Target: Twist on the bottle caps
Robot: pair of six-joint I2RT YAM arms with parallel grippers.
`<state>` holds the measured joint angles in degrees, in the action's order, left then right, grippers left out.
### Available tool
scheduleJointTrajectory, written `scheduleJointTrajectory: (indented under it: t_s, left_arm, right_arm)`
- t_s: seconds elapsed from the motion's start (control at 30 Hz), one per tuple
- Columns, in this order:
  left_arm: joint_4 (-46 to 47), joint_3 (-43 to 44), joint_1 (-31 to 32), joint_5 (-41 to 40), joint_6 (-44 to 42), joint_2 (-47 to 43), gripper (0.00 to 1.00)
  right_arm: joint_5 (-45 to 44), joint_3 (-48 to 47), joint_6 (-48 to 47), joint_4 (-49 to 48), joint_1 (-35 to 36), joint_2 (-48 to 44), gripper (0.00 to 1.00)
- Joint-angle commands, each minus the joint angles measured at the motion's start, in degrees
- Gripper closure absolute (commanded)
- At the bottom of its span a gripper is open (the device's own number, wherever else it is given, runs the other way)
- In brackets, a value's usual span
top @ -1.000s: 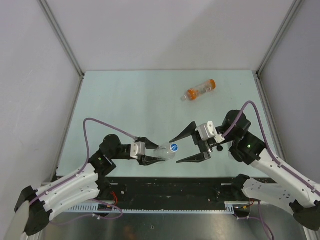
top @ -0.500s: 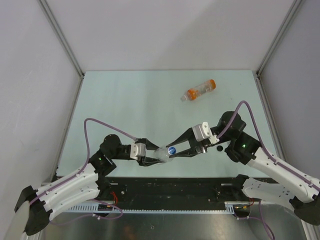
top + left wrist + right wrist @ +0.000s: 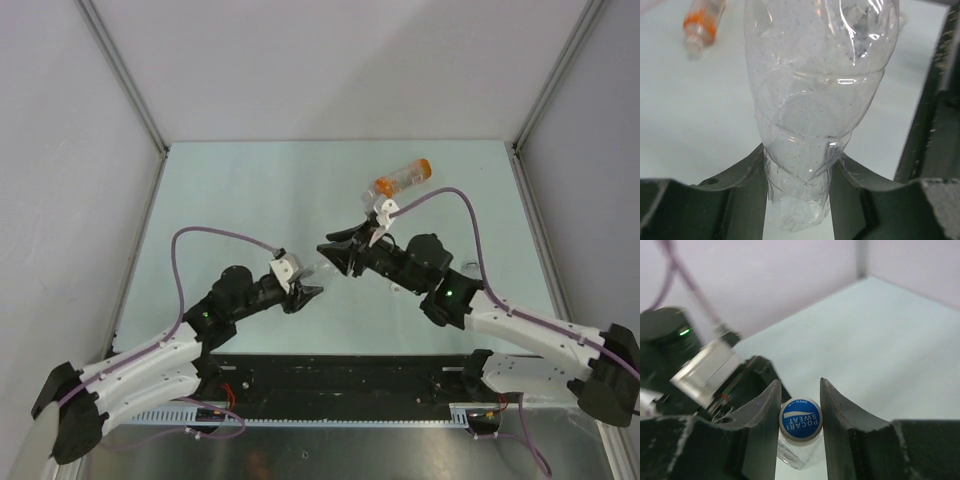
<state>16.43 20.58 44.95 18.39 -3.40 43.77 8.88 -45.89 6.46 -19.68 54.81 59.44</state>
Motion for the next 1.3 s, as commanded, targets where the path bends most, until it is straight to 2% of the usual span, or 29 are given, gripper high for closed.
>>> scheduleJointTrajectory:
  t_s: [0.0, 0.07, 0.1, 0.17, 0.2, 0.23, 0.27, 0.33, 0.4, 0.47, 0.53, 0.67, 0.77, 0.87, 1.07, 1.17, 1.27]
  left_arm:
    - [7.04, 3.48, -0.08, -17.59, 3.48, 2.68, 1.0]
    - [6.98, 3.85, -0.09, -22.26, 5.79, 3.81, 1.0]
    - [6.57, 4.12, -0.11, -24.41, 6.84, 4.24, 1.0]
    - [4.13, 5.0, -0.12, -30.77, 10.23, 5.34, 1.0]
    - [1.81, 5.74, -0.21, -34.16, 12.0, 6.23, 1.0]
    - [-1.6, 6.95, -0.56, -36.91, 13.68, 7.42, 1.0]
    - [-5.58, 8.52, -1.22, -38.99, 15.31, 8.81, 1.0]
    - [-14.09, 12.43, -2.9, -42.81, 19.58, 12.62, 1.0]
    - [-19.51, 15.09, -6.2, -42.84, 22.85, 16.36, 0.97]
    - [-22.16, 16.82, -9.77, -40.44, 25.95, 19.32, 0.95]
    - [-23.86, 17.95, -12.25, -39.09, 27.36, 21.77, 0.86]
    - [-27.68, 19.17, -14.76, -41.57, 28.83, 25.41, 0.76]
    - [-28.95, 19.46, -16.5, -41.55, 29.77, 27.74, 0.72]
    - [-29.92, 20.27, -17.45, -41.71, 29.39, 30.56, 0.68]
    - [-30.63, 22.24, -18.3, -38.49, 28.53, 35.09, 0.5]
    - [-30.54, 22.14, -18.32, -37.77, 27.8, 35.06, 0.28]
    - [-30.42, 21.58, -18.32, -37.32, 27.41, 34.1, 0.17]
  right_arm:
    - [-26.75, 3.45, 13.75, 3.18, 0.28, 5.15, 1.0]
    - [-28.1, 3.18, 14.96, 3.52, -0.54, 5.05, 0.99]
    - [-28.38, 3.0, 15.37, 3.91, -1.22, 4.4, 0.86]
    - [-29.27, 2.87, 16.97, 5.65, -3.92, 1.92, 0.39]
    - [-30.02, 2.84, 17.96, 7.17, -5.55, 0.46, 0.2]
    - [-30.61, 2.83, 18.41, 8.95, -7.37, -1.06, 0.1]
    - [-31.22, 2.83, 18.45, 11.28, -9.16, -2.39, 0.05]
    - [-33.28, 2.87, 18.47, 16.75, -13.07, -4.24, 0.02]
    - [-34.87, 2.83, 19.04, 23.36, -17.35, -4.71, 0.01]
    - [-35.2, 2.83, 20.83, 29.26, -21.8, -4.14, 0.01]
    - [-34.18, 2.82, 23.0, 34.27, -26.87, -3.71, 0.01]
    - [-29.6, 2.82, 24.36, 41.05, -36.64, -3.82, 0.01]
    - [-27.17, 3.03, 23.76, 43.95, -41.12, -4.07, 0.01]
    - [-25.31, 3.82, 22.83, 44.47, -42.98, -4.41, 0.01]
    - [-23.88, 4.88, 20.95, 43.65, -43.54, -5.78, 0.01]
    - [-24.03, 5.25, 20.62, 43.65, -43.66, -6.61, 0.01]
    - [-23.86, 5.43, 20.46, 43.53, -43.81, -7.29, 0.01]
